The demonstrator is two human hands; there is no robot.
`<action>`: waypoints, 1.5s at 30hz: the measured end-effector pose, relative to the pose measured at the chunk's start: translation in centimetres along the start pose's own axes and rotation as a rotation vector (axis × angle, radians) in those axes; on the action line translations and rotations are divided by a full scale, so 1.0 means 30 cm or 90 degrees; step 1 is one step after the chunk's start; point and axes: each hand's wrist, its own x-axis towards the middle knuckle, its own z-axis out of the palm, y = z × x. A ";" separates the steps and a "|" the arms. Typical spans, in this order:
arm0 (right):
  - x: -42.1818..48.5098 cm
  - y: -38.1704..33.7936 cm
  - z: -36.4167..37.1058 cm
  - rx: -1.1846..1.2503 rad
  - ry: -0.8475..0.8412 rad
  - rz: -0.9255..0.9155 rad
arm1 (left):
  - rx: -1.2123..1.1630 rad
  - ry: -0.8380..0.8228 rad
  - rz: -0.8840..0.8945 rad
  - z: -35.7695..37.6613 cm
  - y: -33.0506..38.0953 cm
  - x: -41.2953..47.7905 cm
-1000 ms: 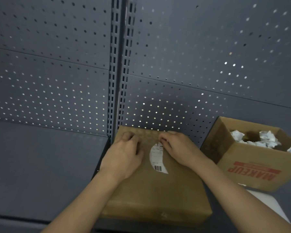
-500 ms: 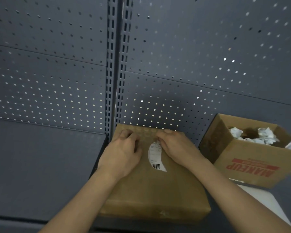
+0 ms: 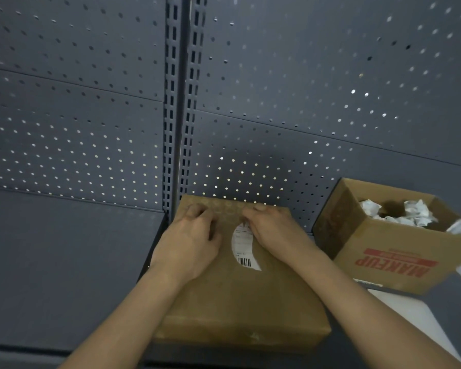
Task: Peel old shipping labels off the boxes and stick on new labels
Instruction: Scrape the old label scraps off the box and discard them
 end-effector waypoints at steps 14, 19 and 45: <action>-0.009 -0.010 -0.009 -0.013 -0.012 0.010 | -0.008 0.011 0.000 0.002 0.001 0.001; -0.005 -0.013 -0.016 -0.029 -0.019 0.006 | -0.006 0.006 -0.004 0.000 0.001 0.002; -0.025 0.011 0.008 0.085 0.037 0.090 | -0.008 0.009 0.000 0.002 -0.003 0.002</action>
